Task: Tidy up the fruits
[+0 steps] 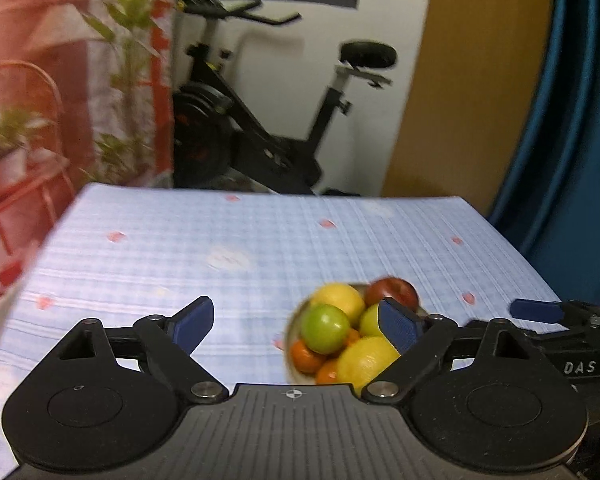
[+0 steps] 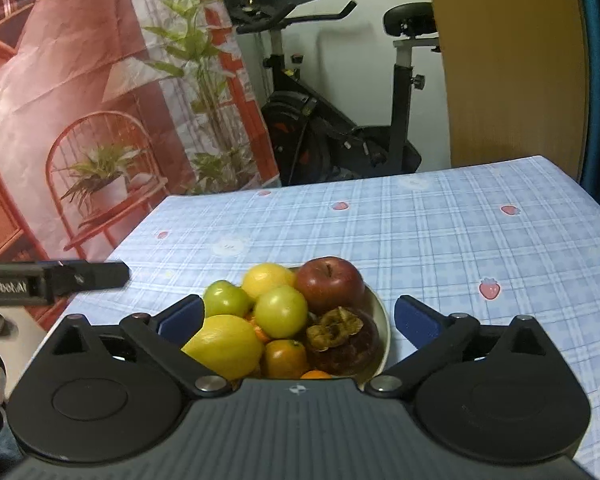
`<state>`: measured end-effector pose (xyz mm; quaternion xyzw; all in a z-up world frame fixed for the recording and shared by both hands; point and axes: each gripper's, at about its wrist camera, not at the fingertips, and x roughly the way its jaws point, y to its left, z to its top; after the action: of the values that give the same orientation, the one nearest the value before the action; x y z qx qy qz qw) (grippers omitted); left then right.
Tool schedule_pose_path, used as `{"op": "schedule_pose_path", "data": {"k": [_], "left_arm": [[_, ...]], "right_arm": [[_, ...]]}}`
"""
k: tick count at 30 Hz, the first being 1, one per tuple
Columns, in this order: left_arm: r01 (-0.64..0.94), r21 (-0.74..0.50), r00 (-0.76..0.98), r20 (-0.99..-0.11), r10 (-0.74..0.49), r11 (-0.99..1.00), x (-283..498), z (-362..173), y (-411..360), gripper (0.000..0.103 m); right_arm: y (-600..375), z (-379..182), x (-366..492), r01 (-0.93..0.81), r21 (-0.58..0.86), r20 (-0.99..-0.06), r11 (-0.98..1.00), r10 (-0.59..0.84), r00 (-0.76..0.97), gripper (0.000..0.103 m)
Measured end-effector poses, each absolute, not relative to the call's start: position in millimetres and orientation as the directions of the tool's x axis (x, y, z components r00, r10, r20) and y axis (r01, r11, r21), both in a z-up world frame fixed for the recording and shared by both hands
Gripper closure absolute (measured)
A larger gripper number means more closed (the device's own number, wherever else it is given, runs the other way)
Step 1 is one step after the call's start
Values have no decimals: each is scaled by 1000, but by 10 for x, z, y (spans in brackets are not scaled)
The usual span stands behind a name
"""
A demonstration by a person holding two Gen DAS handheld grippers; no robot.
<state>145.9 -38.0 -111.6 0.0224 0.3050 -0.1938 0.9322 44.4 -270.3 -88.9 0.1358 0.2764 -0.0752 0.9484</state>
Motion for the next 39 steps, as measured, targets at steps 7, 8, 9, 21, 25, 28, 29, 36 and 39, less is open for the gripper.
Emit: {"op": "schedule_pose_path", "data": {"k": [7, 8, 9, 21, 25, 28, 29, 36, 39], "left_arm": [[351, -55, 774, -545, -323, 935, 1161, -679, -164, 11], [346, -58, 781, -536, -322, 936, 1093, -625, -126, 11], [341, -63, 786, -527, -322, 938, 1023, -572, -87, 11], [268, 18, 859, -458, -230, 963, 222, -178, 39, 6], [255, 9, 869, -442, -225, 967, 128, -146, 117, 6], [247, 21, 885, -412, -217, 969, 38, -116, 136, 6], [237, 38, 894, -399, -202, 971, 24, -110, 112, 6], [197, 80, 918, -365, -156, 977, -25, -31, 41, 6], [198, 79, 919, -361, -157, 977, -38, -9, 31, 6]], "right_arm": [[-2511, -426, 267, 217, 166, -556, 962, -91, 826, 0], [-2475, -367, 223, 220, 156, -547, 963, -101, 831, 0], [-2439, -297, 164, 228, 142, -535, 963, -119, 836, 0], [-1934, 188, -376, 226, 75, -466, 971, -167, 869, 0], [-1777, 192, -427, 210, 29, -466, 977, -173, 868, 0], [-1734, 178, -477, 210, 44, -454, 977, -168, 875, 0], [-1733, 174, -489, 209, 48, -453, 977, -165, 876, 0], [-1694, 198, -530, 210, 31, -444, 977, -175, 879, 0], [-1696, 214, -546, 209, 31, -440, 977, -175, 881, 0]]}}
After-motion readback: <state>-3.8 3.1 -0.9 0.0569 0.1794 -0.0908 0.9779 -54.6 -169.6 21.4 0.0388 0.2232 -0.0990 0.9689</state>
